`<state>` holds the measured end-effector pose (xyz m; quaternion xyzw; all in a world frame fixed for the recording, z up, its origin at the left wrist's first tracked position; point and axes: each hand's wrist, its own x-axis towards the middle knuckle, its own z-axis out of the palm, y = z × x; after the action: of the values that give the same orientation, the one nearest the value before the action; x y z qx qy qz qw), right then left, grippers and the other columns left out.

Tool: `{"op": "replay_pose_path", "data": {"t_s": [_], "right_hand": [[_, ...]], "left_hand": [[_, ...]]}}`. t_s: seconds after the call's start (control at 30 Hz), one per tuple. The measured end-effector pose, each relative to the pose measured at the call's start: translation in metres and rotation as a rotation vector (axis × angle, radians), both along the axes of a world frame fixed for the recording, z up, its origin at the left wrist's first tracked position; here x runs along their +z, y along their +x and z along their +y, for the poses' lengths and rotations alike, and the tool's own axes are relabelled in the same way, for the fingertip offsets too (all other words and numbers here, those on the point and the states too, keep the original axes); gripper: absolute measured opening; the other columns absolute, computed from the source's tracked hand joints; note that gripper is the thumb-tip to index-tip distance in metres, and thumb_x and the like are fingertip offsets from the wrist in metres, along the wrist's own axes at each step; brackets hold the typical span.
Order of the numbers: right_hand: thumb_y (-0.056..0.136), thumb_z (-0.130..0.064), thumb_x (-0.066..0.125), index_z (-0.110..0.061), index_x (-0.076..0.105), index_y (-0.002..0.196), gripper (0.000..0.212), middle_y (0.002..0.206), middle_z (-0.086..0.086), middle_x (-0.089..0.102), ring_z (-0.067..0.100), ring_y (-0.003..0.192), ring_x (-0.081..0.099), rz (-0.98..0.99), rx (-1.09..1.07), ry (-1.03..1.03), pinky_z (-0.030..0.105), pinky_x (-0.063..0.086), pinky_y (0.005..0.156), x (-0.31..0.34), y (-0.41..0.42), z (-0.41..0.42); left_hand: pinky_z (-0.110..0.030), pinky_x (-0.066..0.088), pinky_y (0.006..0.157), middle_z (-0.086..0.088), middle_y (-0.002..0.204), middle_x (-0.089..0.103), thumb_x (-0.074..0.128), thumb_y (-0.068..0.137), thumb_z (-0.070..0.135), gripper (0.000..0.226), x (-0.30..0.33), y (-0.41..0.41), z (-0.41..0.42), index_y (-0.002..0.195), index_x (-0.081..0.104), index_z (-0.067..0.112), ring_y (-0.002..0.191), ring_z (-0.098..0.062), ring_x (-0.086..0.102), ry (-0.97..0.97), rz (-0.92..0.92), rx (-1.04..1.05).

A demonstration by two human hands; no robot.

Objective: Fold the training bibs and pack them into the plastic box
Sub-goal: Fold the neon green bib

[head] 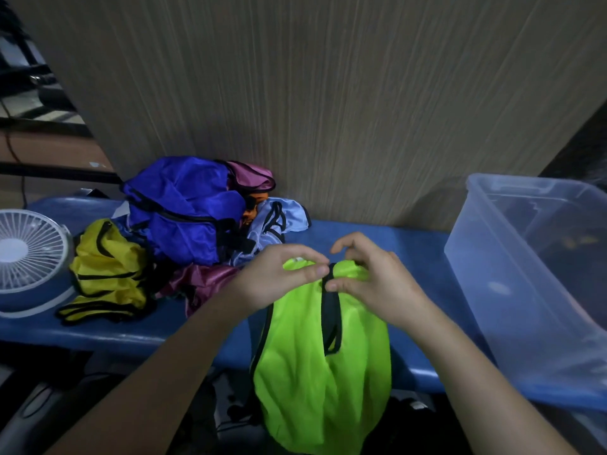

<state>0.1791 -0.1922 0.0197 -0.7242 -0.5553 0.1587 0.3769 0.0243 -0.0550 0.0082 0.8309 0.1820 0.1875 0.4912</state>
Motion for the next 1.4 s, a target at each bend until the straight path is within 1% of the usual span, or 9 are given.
{"op": "replay_pose_path", "data": {"t_s": [0.13,0.47,0.6,0.73,1.0,1.17,1.27,1.33,1.4], "right_hand": [[0.072,-0.019,0.088,-0.037,0.050,0.103,0.052,0.083,-0.003,0.063,0.014,0.082,0.059,0.076,0.088,0.021,0.029,0.045,0.078,-0.005,-0.007,0.004],[0.075,-0.021,0.085,-0.042,0.056,0.104,0.047,0.088,-0.007,0.058,0.026,0.087,0.060,0.190,0.147,-0.048,0.050,0.050,0.082,-0.016,0.006,0.004],[0.082,-0.002,0.078,-0.032,0.062,0.106,0.042,0.094,-0.004,0.054,0.015,0.073,0.054,0.237,0.163,-0.062,0.030,0.047,0.069,-0.011,0.018,-0.003],[0.083,0.004,0.075,-0.023,0.063,0.106,0.038,0.090,-0.003,0.058,0.006,0.073,0.053,0.266,0.129,-0.063,0.020,0.044,0.070,-0.008,0.021,-0.005],[0.083,-0.027,0.080,-0.027,0.071,0.083,0.009,0.076,0.010,0.067,0.022,0.067,0.055,0.010,-0.018,-0.068,0.033,0.045,0.065,-0.013,0.016,-0.001],[0.085,-0.021,0.079,-0.024,0.057,0.081,0.023,0.077,-0.010,0.056,0.003,0.068,0.050,0.015,0.052,-0.079,0.022,0.038,0.066,-0.013,0.020,-0.004],[0.087,-0.035,0.076,-0.020,0.056,0.094,0.026,0.077,-0.010,0.059,0.004,0.068,0.050,0.173,0.119,-0.202,0.023,0.040,0.064,-0.012,0.014,-0.008],[0.088,-0.044,0.071,-0.023,0.061,0.098,0.025,0.080,-0.010,0.062,0.000,0.067,0.052,0.143,0.109,-0.231,0.018,0.041,0.064,-0.012,0.010,-0.007],[0.093,-0.042,0.067,-0.020,0.065,0.087,0.023,0.072,-0.005,0.060,0.002,0.064,0.050,0.062,0.096,-0.209,0.026,0.042,0.064,-0.013,0.009,-0.004]], "left_hand": [[-0.014,0.040,0.091,0.018,0.096,0.074,0.077,0.082,0.035,0.014,-0.007,0.005,-0.002,0.095,0.075,0.032,0.098,0.010,0.063,-0.005,0.023,0.062],[-0.012,0.040,0.089,0.017,0.088,0.069,0.077,0.087,0.025,0.004,-0.011,0.002,0.004,0.087,0.073,0.024,0.091,0.006,0.062,0.166,0.029,0.039],[-0.017,0.042,0.089,0.019,0.091,0.066,0.072,0.089,0.037,0.008,-0.013,-0.001,0.009,0.086,0.069,0.030,0.093,0.004,0.061,0.238,0.056,0.041],[-0.021,0.042,0.088,0.015,0.092,0.063,0.069,0.093,0.030,0.008,-0.012,-0.002,0.011,0.088,0.067,0.025,0.092,0.002,0.058,0.310,0.085,0.043],[-0.033,0.046,0.093,0.010,0.098,0.066,0.066,0.095,0.030,0.010,-0.013,-0.002,0.010,0.094,0.071,0.022,0.097,-0.005,0.061,0.342,0.087,0.048],[-0.026,0.046,0.094,0.012,0.098,0.070,0.070,0.093,0.026,0.009,-0.011,-0.003,0.011,0.095,0.075,0.020,0.098,-0.002,0.064,0.335,0.020,0.059],[-0.022,0.046,0.093,0.012,0.097,0.071,0.071,0.092,0.025,0.007,-0.012,-0.003,0.010,0.094,0.076,0.021,0.097,-0.001,0.064,0.335,-0.009,0.050],[-0.022,0.046,0.091,0.012,0.096,0.070,0.072,0.091,0.024,0.007,-0.012,-0.002,0.009,0.094,0.077,0.019,0.097,-0.002,0.065,0.338,-0.027,0.037],[-0.022,0.046,0.092,0.012,0.096,0.070,0.072,0.091,0.023,0.007,-0.011,-0.002,0.009,0.095,0.077,0.019,0.098,-0.001,0.064,0.331,-0.028,0.028]]}}
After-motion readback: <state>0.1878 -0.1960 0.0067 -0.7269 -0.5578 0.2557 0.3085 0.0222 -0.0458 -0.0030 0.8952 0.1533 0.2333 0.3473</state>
